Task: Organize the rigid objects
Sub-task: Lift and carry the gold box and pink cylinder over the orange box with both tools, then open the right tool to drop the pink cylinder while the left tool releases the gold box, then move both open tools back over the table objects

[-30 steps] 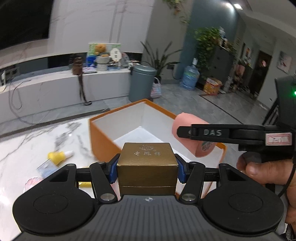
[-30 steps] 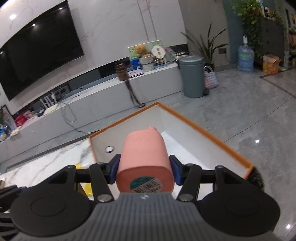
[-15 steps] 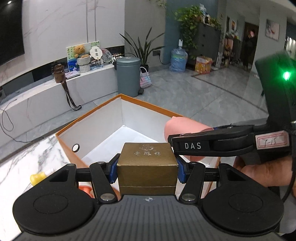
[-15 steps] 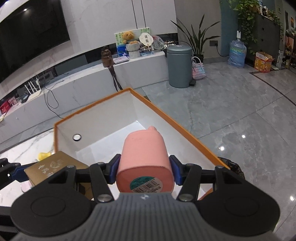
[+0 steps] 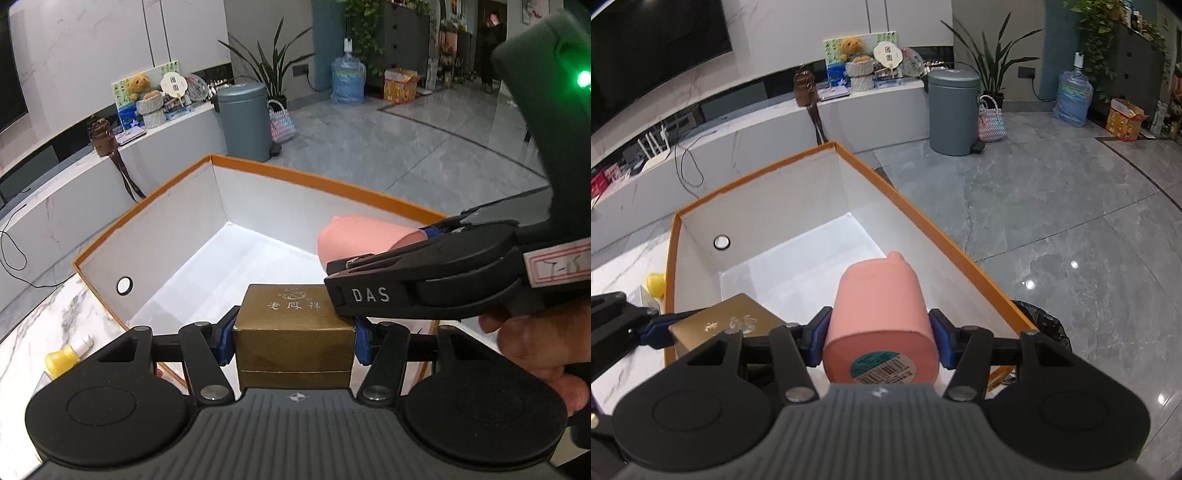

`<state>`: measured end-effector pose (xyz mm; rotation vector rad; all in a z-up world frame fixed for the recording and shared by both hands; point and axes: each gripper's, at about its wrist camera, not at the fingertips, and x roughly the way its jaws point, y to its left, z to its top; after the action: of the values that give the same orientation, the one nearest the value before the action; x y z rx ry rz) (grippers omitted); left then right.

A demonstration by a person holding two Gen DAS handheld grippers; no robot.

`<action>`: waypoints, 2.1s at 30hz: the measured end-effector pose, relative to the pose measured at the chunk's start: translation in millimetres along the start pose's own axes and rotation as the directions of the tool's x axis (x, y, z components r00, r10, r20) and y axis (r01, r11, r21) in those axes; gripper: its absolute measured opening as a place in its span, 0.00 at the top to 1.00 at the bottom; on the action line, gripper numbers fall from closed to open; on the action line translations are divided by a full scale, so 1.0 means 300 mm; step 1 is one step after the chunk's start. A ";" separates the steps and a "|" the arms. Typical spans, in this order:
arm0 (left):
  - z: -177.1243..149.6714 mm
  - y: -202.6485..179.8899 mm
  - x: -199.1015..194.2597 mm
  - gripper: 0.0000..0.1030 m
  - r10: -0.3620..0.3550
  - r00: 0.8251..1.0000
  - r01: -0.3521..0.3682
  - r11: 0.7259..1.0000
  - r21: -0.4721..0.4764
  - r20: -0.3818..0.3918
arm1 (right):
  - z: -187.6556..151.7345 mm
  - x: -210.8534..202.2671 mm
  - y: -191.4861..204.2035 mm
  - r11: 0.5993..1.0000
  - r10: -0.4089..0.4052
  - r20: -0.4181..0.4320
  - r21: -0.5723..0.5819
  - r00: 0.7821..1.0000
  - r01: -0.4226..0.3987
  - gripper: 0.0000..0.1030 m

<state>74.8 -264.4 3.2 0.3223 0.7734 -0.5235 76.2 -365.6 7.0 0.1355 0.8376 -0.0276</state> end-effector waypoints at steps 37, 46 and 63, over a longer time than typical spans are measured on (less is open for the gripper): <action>-0.012 0.023 0.012 0.27 -0.016 0.998 0.015 0.999 -0.028 -0.053 | -0.024 0.042 0.030 0.990 -0.064 -0.042 -0.127 0.997 0.058 0.42; -0.029 0.098 -0.089 0.26 0.002 1.000 -0.001 0.998 -0.068 0.003 | -0.016 -0.010 0.065 0.990 -0.052 -0.004 -0.129 0.999 0.051 0.41; -0.121 0.275 -0.288 0.26 0.106 0.992 -0.097 0.987 -0.131 0.063 | -0.020 -0.063 0.201 0.986 -0.017 0.040 -0.165 0.999 0.023 0.41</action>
<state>48.4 -151.3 48.9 0.2224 0.7153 -0.3849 63.8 -305.5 23.5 -0.0301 0.7991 0.0205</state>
